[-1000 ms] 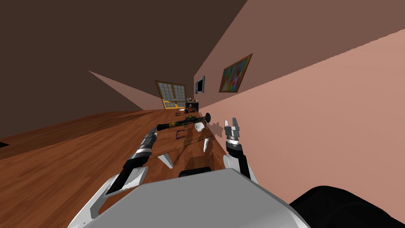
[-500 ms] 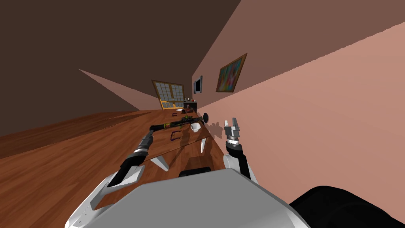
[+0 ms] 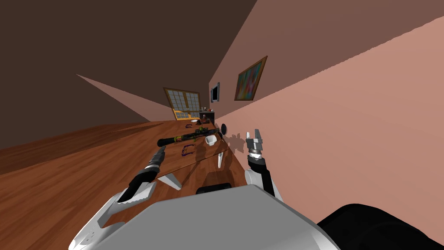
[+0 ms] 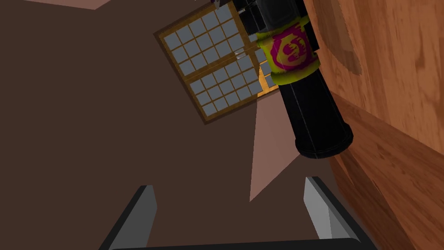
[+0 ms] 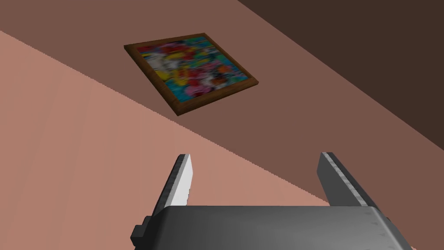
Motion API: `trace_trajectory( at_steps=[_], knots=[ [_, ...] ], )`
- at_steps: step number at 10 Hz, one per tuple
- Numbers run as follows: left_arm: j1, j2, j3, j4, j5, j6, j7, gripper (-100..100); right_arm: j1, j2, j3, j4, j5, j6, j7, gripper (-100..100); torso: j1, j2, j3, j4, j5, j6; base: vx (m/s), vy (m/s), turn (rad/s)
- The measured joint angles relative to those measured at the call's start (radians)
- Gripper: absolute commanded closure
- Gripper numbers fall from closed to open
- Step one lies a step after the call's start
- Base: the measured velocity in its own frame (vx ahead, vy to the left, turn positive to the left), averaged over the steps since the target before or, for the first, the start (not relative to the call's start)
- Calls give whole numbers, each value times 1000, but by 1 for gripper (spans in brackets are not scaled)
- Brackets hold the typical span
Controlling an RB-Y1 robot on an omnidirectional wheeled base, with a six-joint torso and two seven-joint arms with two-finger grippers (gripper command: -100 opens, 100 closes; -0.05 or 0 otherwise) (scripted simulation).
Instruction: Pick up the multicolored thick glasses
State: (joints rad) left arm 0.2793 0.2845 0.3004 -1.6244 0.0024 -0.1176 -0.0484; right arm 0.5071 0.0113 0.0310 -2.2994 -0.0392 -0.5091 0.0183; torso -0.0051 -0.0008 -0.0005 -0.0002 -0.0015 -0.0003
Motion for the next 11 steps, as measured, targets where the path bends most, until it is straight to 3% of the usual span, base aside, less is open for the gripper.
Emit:
trace_trajectory(
  at_steps=[3, 11],
  knots=[
    [-40, 18, 35, 99, 3, 57, 5, -100, 0, 0, 0, 0, 0, 0, 0, 0, -2, -2, -1, -1, 0, 0, 47, -116, -45],
    [-102, 55, 108, 249, 21, 254, 23, -100, 0, 0, 0, 0, 0, 0, 0, 0, -1, -2, -1, 0, 0, 0, 42, -87, -36]
  ],
)
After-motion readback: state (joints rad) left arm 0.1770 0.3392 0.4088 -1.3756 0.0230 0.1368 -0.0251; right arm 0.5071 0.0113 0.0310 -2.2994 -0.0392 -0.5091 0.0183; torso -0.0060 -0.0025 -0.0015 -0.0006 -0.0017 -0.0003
